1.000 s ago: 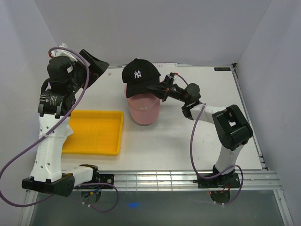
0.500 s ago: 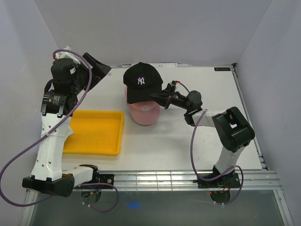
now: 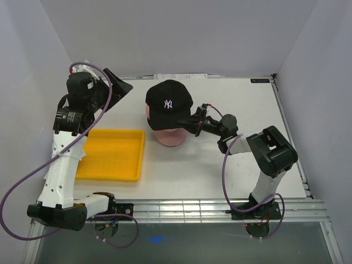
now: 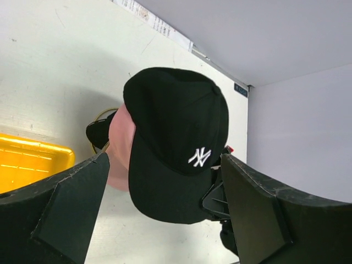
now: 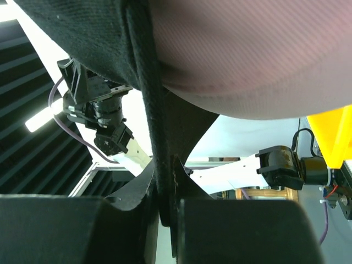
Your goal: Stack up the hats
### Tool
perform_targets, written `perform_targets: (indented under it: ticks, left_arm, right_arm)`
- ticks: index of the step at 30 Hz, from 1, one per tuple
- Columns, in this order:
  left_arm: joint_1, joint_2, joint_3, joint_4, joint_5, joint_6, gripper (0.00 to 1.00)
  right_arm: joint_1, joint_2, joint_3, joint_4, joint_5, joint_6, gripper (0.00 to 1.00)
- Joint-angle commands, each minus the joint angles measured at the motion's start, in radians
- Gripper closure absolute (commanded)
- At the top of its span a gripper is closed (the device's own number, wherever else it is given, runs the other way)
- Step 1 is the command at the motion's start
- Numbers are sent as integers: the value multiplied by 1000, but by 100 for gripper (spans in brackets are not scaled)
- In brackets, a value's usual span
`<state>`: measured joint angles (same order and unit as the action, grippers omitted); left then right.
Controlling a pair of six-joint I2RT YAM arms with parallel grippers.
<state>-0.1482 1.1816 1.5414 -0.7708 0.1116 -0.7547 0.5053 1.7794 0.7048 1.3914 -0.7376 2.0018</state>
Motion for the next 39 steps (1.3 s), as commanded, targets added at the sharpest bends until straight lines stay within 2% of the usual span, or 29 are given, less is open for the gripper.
perform_targets:
  ticks: [1, 5, 7, 8, 11, 12, 14, 18, 20, 24, 28, 31, 35, 39]
  left_arm:
    - [-1, -28, -50, 16, 45, 23, 9]
    - [-2, -63, -157, 53, 109, 26, 12]
    - [-2, -71, -225, 83, 160, 28, 13]
    - [-2, -74, -243, 90, 174, 26, 15]
    - [-2, -83, -320, 126, 223, 22, 18]
    - [-2, -86, -339, 152, 238, 15, 19]
    - [-2, -86, -383, 172, 276, 9, 21]
    - [-2, -83, -426, 212, 324, -5, 24]
    - [-2, -88, -435, 215, 335, -5, 24]
    - [-2, -93, -432, 215, 358, 9, 24]
    - [-2, -94, -431, 214, 370, 21, 24]
    - [-2, -83, -431, 217, 390, 28, 24]
    - [-2, -85, -445, 228, 399, 26, 24]
    - [-2, -126, -434, 199, 378, 41, 24]
  right_arm:
    - [-2, 40, -41, 330, -28, 45, 92]
    - [-4, 49, -37, 322, -39, 45, 92]
    - [-11, 43, -41, 311, -36, 38, 82]
    - [-13, 29, -42, 292, -34, 26, 69]
    - [-20, -18, -41, 215, -37, -35, 55]
    - [-24, -32, -38, 146, -36, -56, 48]
    - [-30, -82, -36, 59, -29, -130, 42]
    - [-36, -181, -34, -248, 21, -285, 32]
    - [-36, -247, -34, -346, 52, -345, 27]
    - [-34, -353, -28, -561, 142, -487, 21]
    - [-7, -474, 4, -837, 262, -584, 17]
    - [38, -515, 22, -966, 340, -613, 16]
    - [128, -544, 15, -1023, 455, -569, 16]
    - [277, -569, -22, -1025, 683, -473, 16]
